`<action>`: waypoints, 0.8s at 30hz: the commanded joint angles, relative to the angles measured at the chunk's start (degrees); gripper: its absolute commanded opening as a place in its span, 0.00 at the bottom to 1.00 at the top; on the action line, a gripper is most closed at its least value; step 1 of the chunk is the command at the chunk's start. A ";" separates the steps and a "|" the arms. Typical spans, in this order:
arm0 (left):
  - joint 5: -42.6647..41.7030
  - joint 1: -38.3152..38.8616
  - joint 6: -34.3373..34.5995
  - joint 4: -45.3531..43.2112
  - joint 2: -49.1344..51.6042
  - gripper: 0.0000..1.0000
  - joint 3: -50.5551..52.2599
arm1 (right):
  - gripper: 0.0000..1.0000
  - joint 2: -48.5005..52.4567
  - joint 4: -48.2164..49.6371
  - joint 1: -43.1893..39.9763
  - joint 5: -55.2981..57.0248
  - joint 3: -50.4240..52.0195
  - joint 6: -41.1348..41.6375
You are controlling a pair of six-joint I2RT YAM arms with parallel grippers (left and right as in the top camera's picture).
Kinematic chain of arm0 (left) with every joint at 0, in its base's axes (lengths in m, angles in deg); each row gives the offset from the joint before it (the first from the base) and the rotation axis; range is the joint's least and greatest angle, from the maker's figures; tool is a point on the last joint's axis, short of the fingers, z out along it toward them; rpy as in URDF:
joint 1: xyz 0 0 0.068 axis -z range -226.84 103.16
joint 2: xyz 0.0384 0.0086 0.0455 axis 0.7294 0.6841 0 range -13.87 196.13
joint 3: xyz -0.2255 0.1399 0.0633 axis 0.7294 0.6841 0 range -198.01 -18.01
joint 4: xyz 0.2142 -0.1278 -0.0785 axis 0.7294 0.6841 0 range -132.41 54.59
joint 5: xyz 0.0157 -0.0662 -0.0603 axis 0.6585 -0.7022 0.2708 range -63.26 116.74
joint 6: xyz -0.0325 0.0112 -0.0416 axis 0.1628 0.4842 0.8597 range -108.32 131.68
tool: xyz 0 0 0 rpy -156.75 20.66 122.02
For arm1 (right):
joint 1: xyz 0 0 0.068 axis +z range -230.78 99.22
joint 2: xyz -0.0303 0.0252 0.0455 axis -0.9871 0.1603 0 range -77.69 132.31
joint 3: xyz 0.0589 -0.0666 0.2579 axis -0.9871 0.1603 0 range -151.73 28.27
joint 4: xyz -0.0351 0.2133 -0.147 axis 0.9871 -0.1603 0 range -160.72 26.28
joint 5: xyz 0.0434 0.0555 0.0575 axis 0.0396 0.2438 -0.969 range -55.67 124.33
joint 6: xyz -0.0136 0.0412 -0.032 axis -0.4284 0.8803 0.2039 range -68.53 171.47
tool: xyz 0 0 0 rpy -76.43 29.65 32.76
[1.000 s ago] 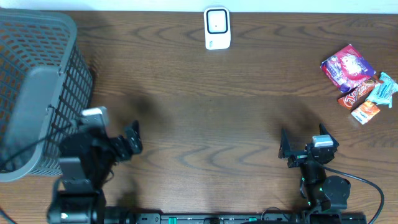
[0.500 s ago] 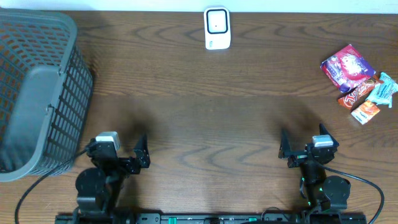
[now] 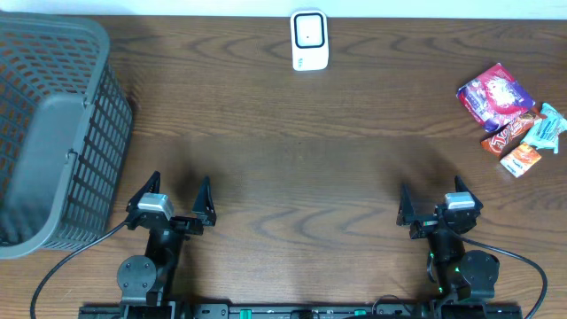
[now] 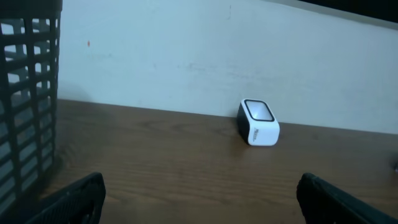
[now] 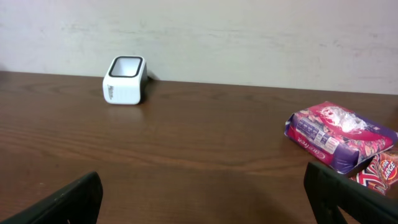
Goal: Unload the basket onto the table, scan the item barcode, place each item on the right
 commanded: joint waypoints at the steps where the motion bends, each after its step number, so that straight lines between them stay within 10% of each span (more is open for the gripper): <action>1: 0.52 0.15 -3.43 1.53 -0.50 0.98 0.13 | 0.99 -0.37 -0.09 -0.57 0.39 0.20 -0.90; 24: 0.72 0.17 -8.79 11.50 -0.50 0.98 0.13 | 0.99 -0.35 -0.09 -0.57 0.42 0.20 -0.90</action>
